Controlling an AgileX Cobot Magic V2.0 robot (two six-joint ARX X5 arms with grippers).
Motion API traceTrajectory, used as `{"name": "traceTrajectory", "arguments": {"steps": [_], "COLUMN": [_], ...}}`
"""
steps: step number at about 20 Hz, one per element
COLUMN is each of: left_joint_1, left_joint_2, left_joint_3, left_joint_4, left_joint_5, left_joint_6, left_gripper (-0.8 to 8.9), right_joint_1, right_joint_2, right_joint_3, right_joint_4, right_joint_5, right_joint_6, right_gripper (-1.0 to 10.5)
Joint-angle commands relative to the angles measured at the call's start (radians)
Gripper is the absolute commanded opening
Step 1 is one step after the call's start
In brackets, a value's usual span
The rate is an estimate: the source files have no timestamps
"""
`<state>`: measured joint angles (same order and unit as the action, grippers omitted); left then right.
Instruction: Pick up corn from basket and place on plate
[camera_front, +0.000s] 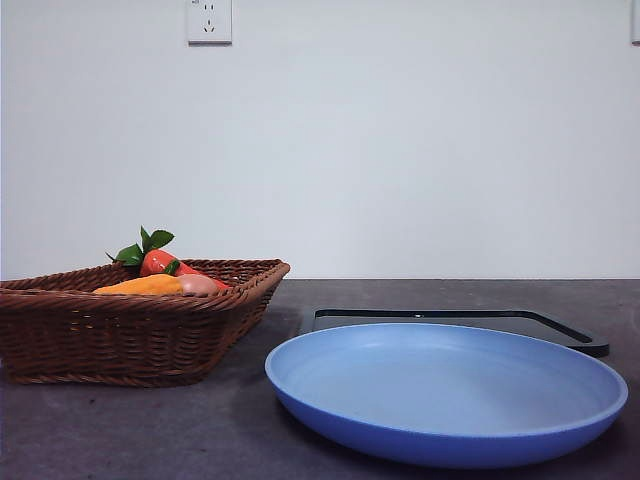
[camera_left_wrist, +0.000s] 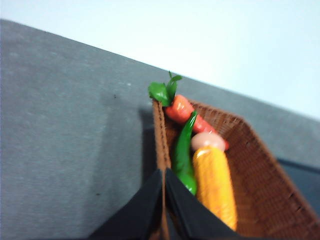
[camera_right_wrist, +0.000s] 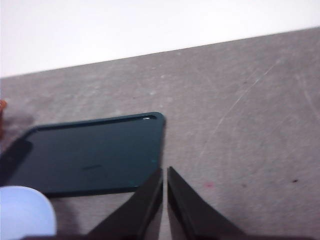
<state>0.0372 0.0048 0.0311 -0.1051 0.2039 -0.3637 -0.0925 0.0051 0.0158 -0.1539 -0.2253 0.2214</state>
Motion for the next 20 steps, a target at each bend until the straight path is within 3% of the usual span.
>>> {"name": "traceTrajectory", "arguments": {"steps": [1,5,12,20], "left_joint_1": [0.003,0.003,0.003,0.003], "left_joint_2": [-0.002,0.001,0.061,0.269], "left_joint_3": [-0.02,0.025,0.186,0.43], "left_joint_4": [0.03,0.013,-0.118,-0.32], "left_joint_5": [-0.002,0.043,0.078,0.229], "left_joint_6": [-0.138,-0.172,-0.151,0.033], "left_gripper": [0.07,0.07,0.07,0.07], "right_joint_1": [-0.001,0.0,0.0,0.0], "right_joint_2": [-0.002,-0.002,0.029,0.23], "right_joint_3": [0.006,0.05,0.229,0.471], "right_joint_4": [0.003,0.003,-0.037,-0.259], "right_joint_5": [-0.019,-0.024,-0.047,-0.206], "right_joint_6": [0.124,0.201,0.212,0.066], "right_gripper": [0.0,0.0,0.0,0.0]}}
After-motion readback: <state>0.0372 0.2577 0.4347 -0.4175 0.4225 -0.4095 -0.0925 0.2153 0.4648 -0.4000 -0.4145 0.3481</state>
